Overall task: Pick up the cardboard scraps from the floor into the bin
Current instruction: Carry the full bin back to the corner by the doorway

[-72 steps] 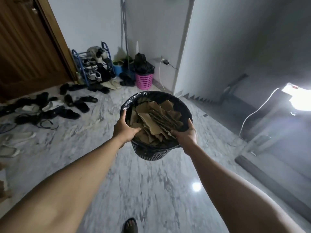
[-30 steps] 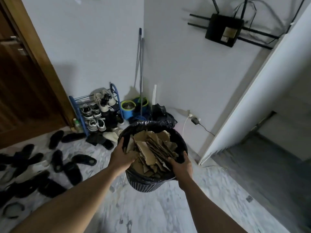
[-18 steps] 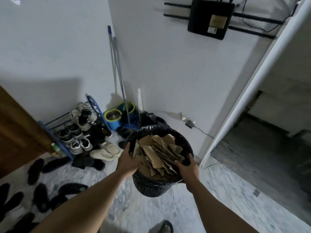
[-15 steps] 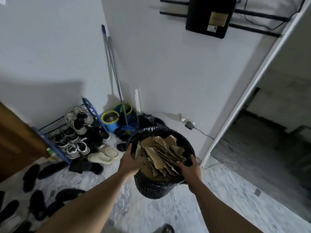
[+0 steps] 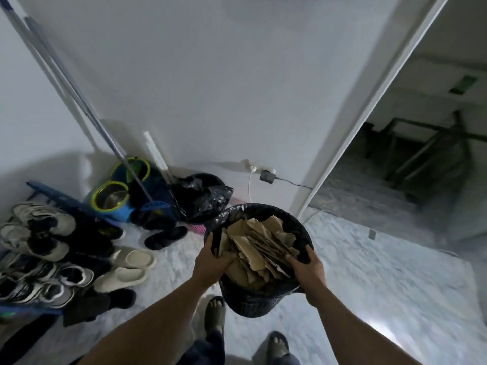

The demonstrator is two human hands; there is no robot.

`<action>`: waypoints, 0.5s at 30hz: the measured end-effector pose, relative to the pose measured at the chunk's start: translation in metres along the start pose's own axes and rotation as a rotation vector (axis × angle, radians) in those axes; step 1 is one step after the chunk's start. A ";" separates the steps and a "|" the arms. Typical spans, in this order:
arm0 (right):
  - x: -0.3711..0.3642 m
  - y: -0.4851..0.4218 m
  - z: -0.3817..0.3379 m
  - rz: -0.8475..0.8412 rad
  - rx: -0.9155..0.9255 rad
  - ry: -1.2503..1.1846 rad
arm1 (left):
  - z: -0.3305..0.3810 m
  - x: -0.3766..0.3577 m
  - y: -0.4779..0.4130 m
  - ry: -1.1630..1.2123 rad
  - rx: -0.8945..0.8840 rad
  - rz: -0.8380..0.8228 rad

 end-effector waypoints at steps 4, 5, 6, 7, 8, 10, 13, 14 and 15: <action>-0.019 -0.022 0.022 0.051 -0.118 -0.107 | -0.021 -0.010 -0.051 -0.087 0.026 -0.066; -0.023 -0.023 0.031 0.067 -0.148 -0.104 | -0.030 -0.015 -0.058 -0.107 0.043 -0.090; -0.027 -0.025 0.042 0.084 -0.173 -0.111 | -0.036 -0.020 -0.063 -0.129 0.065 -0.114; -0.031 -0.027 0.052 0.105 -0.198 -0.126 | -0.040 -0.024 -0.067 -0.150 0.088 -0.129; -0.035 -0.030 0.063 0.123 -0.222 -0.135 | -0.045 -0.027 -0.072 -0.173 0.121 -0.140; -0.045 -0.039 0.085 0.130 -0.269 -0.139 | -0.061 -0.036 -0.086 -0.225 0.197 -0.147; -0.063 -0.065 0.122 0.126 -0.323 -0.156 | -0.100 -0.057 -0.119 -0.301 0.248 -0.154; -0.070 -0.077 0.136 0.132 -0.332 -0.160 | -0.114 -0.065 -0.132 -0.326 0.259 -0.157; -0.077 -0.089 0.151 0.133 -0.335 -0.161 | -0.130 -0.073 -0.144 -0.350 0.275 -0.158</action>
Point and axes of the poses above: each hand's wrist, its own y-axis away from the middle knuckle, its own x-axis out of the back of the hand, z = x × y, the point moved 8 cm from there along -y, towards the middle knuckle, and after that the axes turned 5 degrees about x, right-handed, at the moved point
